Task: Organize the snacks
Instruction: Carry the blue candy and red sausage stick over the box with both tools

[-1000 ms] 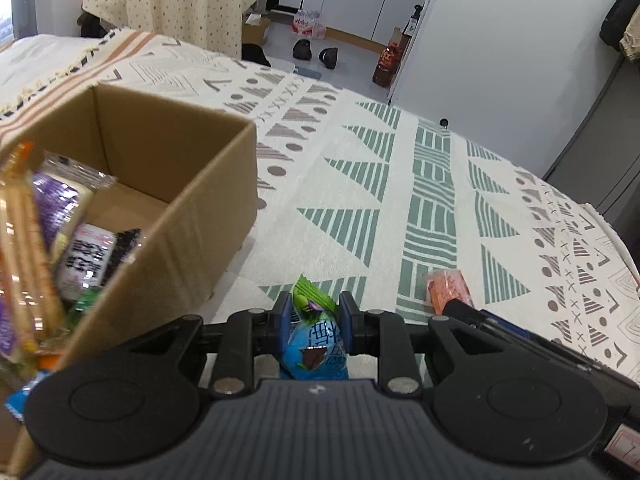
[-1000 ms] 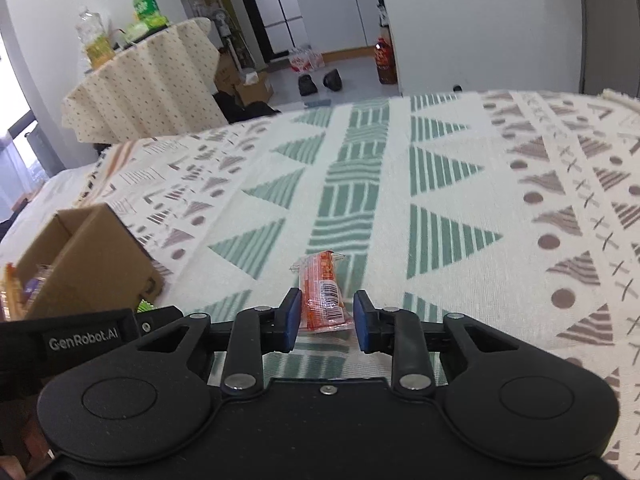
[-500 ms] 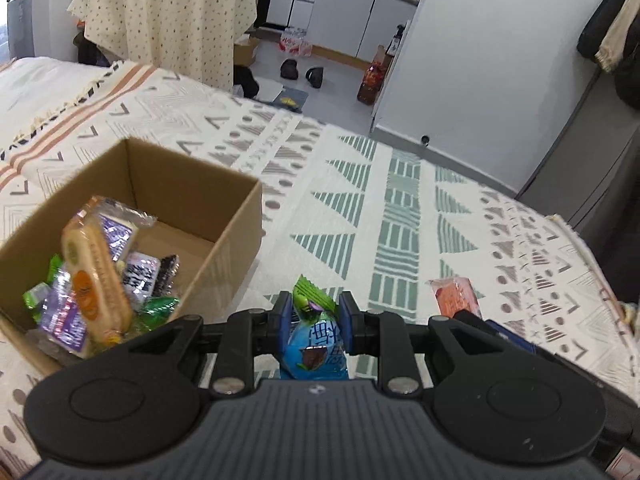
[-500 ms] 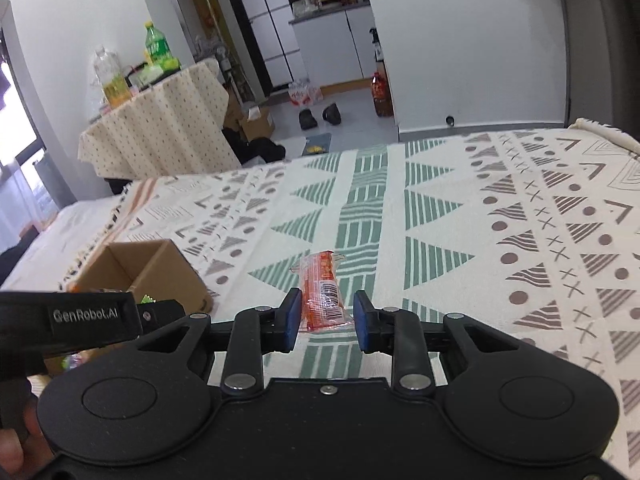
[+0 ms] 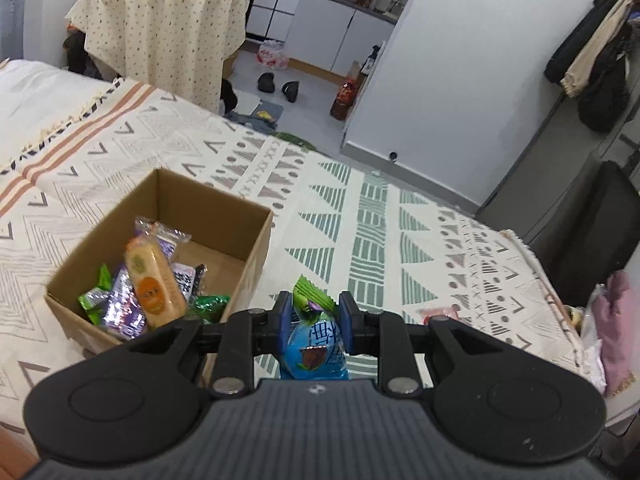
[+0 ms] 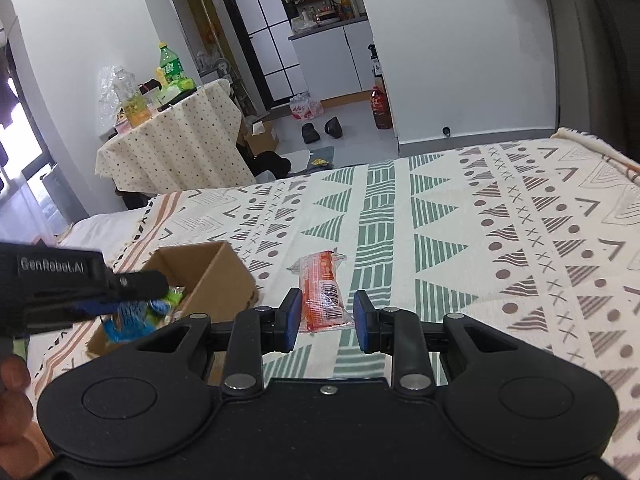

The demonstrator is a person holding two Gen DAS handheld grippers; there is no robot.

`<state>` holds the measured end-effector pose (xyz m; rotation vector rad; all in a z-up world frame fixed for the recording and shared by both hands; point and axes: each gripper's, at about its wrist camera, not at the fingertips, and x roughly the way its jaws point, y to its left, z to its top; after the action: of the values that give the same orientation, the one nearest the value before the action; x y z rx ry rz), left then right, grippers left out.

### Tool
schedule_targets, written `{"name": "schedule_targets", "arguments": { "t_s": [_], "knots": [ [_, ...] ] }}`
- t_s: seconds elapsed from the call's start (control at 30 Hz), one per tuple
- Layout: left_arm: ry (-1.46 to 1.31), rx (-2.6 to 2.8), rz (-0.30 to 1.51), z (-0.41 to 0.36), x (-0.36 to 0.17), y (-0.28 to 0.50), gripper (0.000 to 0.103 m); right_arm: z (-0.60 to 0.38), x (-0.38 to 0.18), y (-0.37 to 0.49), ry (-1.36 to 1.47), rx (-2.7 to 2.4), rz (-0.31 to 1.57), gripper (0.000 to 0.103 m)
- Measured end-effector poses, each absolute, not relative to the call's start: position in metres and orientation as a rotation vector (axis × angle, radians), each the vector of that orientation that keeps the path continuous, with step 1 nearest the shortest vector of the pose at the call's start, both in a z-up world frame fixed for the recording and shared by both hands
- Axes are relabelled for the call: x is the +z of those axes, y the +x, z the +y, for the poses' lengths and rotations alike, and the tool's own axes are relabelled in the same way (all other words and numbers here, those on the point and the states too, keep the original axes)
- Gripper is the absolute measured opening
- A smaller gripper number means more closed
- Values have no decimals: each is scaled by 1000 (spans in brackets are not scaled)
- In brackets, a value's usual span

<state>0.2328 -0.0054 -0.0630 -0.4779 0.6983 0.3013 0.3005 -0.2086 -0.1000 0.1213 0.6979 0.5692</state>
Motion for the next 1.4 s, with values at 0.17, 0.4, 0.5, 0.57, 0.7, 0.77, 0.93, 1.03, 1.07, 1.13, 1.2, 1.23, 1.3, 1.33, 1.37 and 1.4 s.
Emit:
{"name": "schedule_targets", "arguments": {
  "t_s": [0.17,0.4,0.5,0.57,0.7,0.77,0.93,1.03,1.07,1.13,1.2,1.23,1.3,1.33,1.37,1.4],
  "knots": [
    [-507,266,678,3,-45,214,24,-205,-81,277,118,562,691,27],
    [-524,217,656,16,-22,186,24,-203,-59,250,123,537,691,27],
    [-524,193,649,23,-14,177,24,-202,-50,241,142,520,691,27],
    [-529,184,655,27,-10,172,24,-200,-47,235,151,507,691,27],
    [-545,161,654,36,-1,163,24,-197,-41,225,185,489,701,27],
    [-540,141,652,39,2,158,24,-195,-37,219,189,479,696,27],
    [-537,111,650,51,9,150,24,-186,-28,210,197,462,692,27],
    [-537,99,656,59,11,147,24,-180,-24,207,208,457,693,27],
    [-537,96,658,62,11,146,24,-178,-23,207,213,458,695,27],
    [-538,95,659,68,12,145,24,-173,-21,206,214,459,697,27],
    [-535,93,661,74,12,145,24,-168,-19,207,216,458,698,27],
    [-529,91,666,76,12,145,24,-165,-18,206,211,456,697,27],
    [-525,90,677,83,10,147,24,-160,-17,208,203,449,700,27],
    [-524,91,679,88,10,147,24,-157,-17,208,203,450,702,27],
    [-523,94,680,92,9,147,24,-154,-17,208,203,451,704,27],
    [-522,98,681,96,9,148,24,-150,-17,210,200,452,706,27]
  ]
}}
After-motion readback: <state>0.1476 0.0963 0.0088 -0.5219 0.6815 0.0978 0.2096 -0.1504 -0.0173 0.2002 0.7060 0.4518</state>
